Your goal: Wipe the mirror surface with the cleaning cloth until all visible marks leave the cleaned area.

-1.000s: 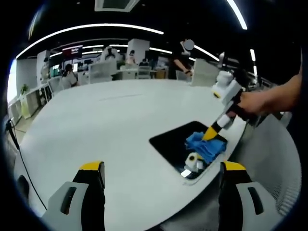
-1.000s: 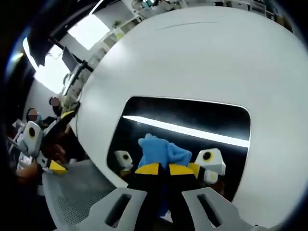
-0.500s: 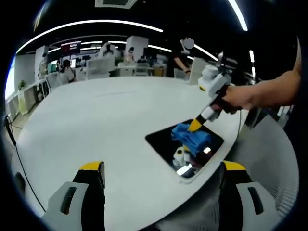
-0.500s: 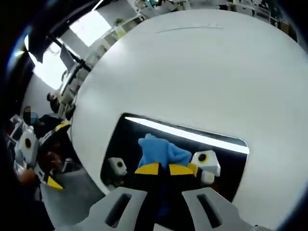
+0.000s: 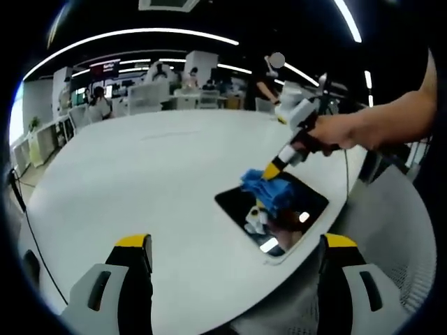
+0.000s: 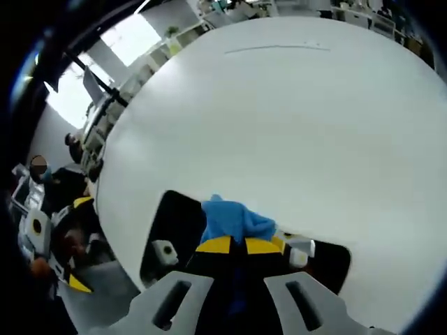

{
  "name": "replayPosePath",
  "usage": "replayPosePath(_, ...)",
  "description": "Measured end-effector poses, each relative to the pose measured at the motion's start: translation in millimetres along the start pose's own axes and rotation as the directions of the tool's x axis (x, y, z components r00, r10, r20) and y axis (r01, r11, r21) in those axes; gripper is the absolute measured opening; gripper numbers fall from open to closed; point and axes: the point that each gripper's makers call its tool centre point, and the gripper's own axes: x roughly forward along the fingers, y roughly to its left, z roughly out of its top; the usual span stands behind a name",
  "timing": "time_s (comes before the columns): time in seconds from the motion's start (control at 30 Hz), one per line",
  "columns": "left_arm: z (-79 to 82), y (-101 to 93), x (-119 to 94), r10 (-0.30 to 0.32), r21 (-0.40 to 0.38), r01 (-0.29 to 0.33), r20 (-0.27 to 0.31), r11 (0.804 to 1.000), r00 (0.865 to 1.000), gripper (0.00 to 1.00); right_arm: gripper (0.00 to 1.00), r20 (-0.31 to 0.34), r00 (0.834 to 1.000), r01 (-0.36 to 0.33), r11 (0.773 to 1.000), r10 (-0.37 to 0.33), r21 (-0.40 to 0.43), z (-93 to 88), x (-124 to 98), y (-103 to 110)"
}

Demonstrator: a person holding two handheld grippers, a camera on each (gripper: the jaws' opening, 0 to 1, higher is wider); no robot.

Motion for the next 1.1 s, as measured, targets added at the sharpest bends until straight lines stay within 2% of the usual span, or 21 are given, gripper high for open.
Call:
replayPosePath(0.7,-5.0,0.3,1,-0.003,0.021,0.004,-0.034,1.0,0.999,1.0,0.0,0.019,0.999,-0.025,0.999,0.026,-0.022,-1.0,-1,0)
replayPosePath(1.1,-4.9,1.0,1,0.004,0.022,-0.004,-0.035,1.0,0.999,1.0,0.0,0.008,1.0,-0.001,1.0,0.001,-0.02,-6.0,-13,-16)
